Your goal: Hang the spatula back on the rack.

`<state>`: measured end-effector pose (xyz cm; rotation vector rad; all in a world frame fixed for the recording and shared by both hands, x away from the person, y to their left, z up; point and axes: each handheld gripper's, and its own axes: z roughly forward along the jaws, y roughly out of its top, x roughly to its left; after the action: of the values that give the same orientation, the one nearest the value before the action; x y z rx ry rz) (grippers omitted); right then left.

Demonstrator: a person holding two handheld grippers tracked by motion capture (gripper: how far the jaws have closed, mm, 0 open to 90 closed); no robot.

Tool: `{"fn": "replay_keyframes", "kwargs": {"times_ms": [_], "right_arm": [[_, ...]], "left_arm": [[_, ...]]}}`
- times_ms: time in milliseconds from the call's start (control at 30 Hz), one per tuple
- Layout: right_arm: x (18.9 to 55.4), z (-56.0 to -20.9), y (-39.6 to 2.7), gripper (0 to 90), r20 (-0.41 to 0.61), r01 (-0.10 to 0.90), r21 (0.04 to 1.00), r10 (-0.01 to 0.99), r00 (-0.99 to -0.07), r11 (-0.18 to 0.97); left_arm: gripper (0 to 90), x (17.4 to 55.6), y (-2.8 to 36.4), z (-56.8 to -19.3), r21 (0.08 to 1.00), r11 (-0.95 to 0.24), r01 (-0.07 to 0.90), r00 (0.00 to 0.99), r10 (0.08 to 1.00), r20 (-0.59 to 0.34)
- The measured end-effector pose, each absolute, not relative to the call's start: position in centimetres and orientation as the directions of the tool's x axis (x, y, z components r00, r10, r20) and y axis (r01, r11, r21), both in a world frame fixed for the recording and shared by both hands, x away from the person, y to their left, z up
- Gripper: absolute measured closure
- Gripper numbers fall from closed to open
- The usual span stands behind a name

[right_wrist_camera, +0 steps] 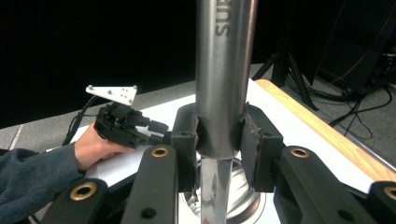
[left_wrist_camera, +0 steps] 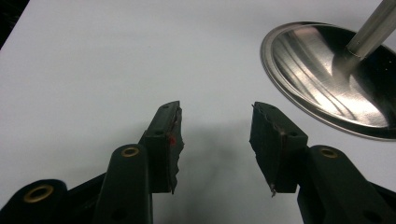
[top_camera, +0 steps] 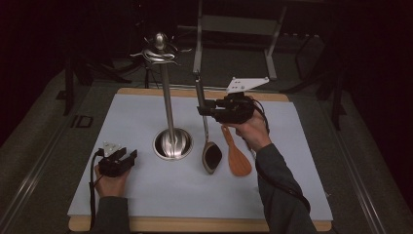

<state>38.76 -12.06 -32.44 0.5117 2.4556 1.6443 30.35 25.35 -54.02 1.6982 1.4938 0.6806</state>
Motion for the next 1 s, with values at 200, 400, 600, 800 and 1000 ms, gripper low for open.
{"fn": "replay_keyframes", "kwargs": {"times_ms": [200,400,600,800,1000], "right_arm": [[38.8,-31.5,-11.7,69.5,0.054,0.175,0.923,0.336,-0.940,0.344],[38.9,-31.0,-11.3,69.5,0.045,0.158,0.928,0.321,-0.946,0.336],[38.8,-30.6,-10.8,69.5,0.037,0.142,0.932,0.302,-0.953,0.333],[38.7,-30.2,-10.3,69.4,0.024,0.126,0.935,0.294,-0.956,0.333],[38.6,-29.7,-9.7,69.4,0.019,0.119,0.935,0.290,-0.957,0.334]], "left_arm": [[53.5,30.4,25.3,-54.0,0.818,-0.024,0.575,0.172,0.981,-0.093],[53.1,30.4,25.4,-54.0,0.818,-0.022,0.575,0.172,0.981,-0.094],[52.9,30.4,25.4,-54.0,0.818,-0.022,0.575,0.174,0.980,-0.095],[52.9,30.4,25.4,-54.0,0.818,-0.022,0.575,0.173,0.980,-0.096],[52.9,30.4,25.4,-54.0,0.818,-0.021,0.575,0.173,0.980,-0.097]]}}
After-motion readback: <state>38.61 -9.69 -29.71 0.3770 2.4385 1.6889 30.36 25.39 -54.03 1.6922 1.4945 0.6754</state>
